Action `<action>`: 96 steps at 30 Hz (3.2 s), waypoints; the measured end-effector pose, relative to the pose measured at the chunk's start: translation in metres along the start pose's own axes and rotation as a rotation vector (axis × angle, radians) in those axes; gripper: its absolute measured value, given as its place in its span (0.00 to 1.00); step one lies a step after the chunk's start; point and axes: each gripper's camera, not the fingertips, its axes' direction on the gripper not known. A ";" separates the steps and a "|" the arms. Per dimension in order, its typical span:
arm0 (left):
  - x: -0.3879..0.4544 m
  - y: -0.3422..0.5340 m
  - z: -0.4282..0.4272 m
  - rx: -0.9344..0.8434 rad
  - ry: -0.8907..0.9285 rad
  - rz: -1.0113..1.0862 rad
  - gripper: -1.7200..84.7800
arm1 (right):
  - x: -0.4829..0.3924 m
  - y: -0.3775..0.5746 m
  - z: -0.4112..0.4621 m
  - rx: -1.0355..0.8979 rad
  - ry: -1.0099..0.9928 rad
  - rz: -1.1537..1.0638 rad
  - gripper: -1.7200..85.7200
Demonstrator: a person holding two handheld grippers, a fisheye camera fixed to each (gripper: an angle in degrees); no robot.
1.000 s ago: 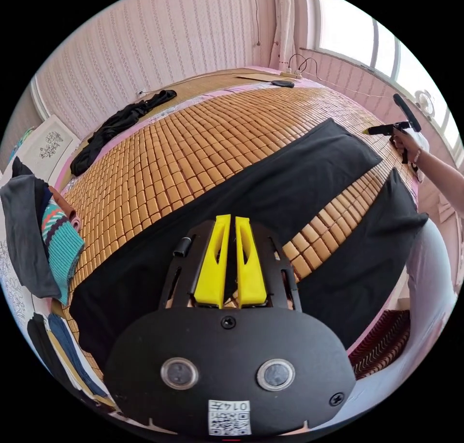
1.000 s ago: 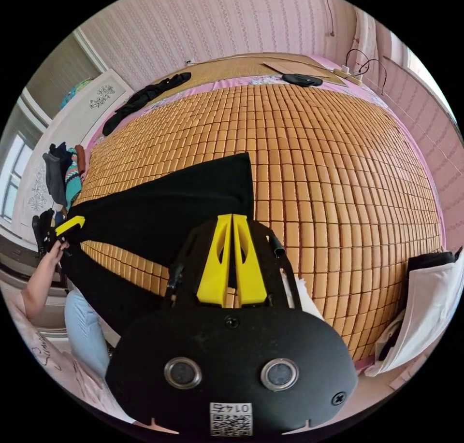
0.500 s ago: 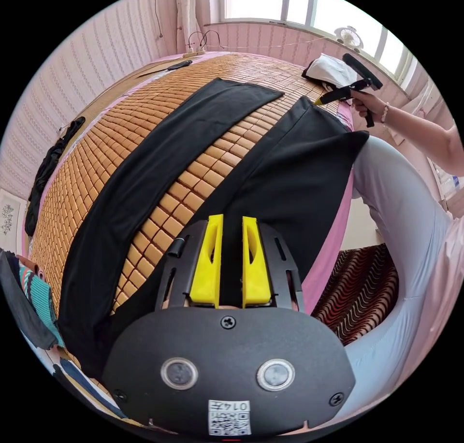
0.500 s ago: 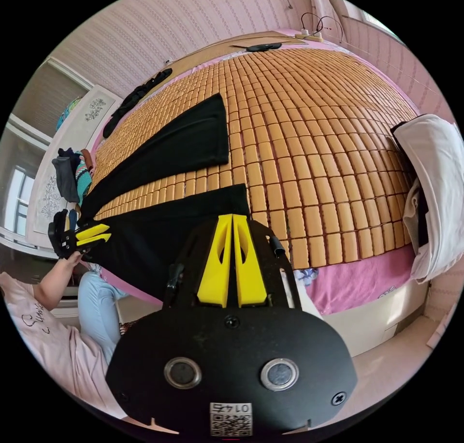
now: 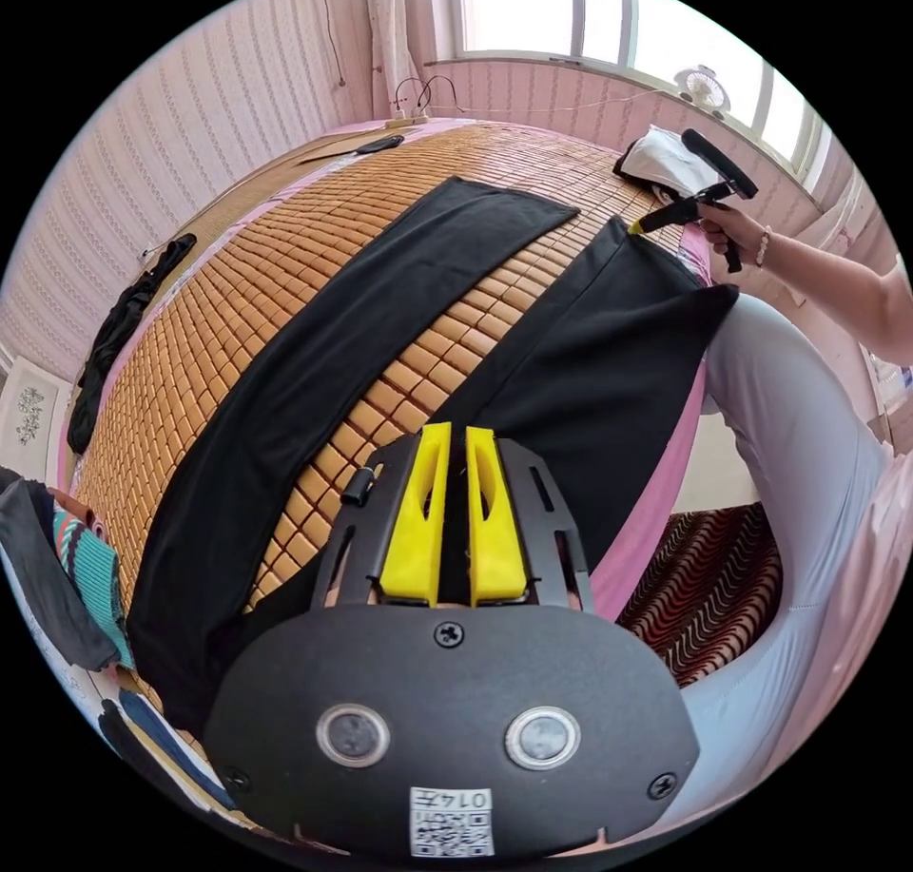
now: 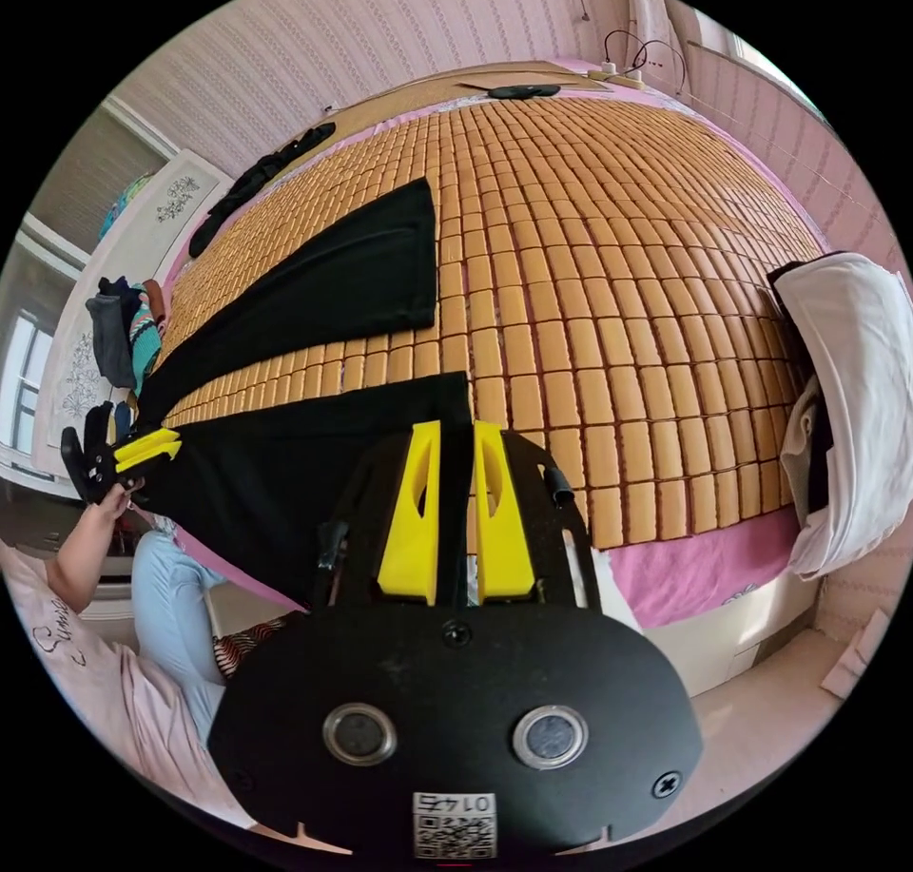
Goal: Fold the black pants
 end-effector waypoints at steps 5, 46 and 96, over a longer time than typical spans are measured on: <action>0.011 0.002 0.007 -0.007 -0.002 0.096 0.05 | 0.008 0.010 -0.012 0.055 -0.051 -0.006 0.03; -0.075 -0.017 -0.102 0.048 0.210 -0.163 0.01 | -0.015 0.044 -0.044 -0.280 0.265 -0.429 0.02; -0.282 0.459 -0.481 0.581 0.065 -1.435 0.01 | -0.007 -0.036 -0.127 0.036 -0.142 -0.053 0.04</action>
